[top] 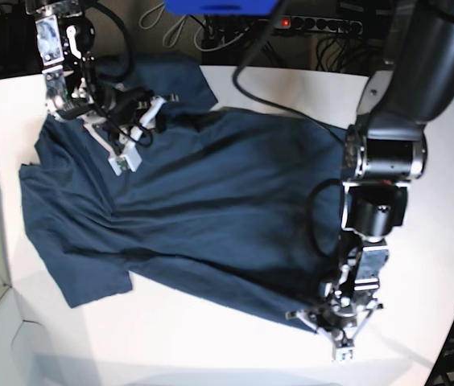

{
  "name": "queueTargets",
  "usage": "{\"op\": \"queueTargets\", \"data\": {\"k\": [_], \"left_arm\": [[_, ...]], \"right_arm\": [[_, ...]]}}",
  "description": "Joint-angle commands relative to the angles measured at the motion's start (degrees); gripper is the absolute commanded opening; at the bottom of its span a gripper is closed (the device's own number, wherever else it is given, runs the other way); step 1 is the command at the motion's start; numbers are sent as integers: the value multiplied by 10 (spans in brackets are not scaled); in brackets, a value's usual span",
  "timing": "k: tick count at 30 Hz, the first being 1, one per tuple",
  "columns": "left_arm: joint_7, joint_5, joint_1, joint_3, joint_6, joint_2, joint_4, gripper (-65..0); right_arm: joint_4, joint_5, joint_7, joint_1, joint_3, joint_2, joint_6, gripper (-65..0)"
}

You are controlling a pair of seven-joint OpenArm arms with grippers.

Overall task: Layout the t-shirt on the table in an organized manner, then fold the t-shirt properly
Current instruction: 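Grasp the shirt hem with the left gripper and pull it outward, then release the hem and move the left gripper to the shirt side edge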

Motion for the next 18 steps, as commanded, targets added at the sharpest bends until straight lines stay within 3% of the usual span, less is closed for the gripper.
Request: {"op": "queueTargets", "data": {"k": [1, 5, 9, 13, 18], "left_arm": [[-21, 0, -28, -1, 2, 3, 13, -542], [-21, -3, -29, -1, 2, -6, 13, -344], [-19, -5, -27, -5, 2, -18, 26, -244], [51, -6, -13, -7, 1, -21, 76, -220], [104, -29, 78, -1, 1, -8, 187, -221]], "right_arm": [[10, 5, 8, 4, 2, 3, 0, -477], [10, 5, 8, 3, 2, 3, 0, -477], [10, 5, 8, 3, 2, 2, 0, -477], [10, 5, 8, 3, 2, 0, 0, -477], [10, 5, 8, 3, 3, -1, 0, -477]]}}
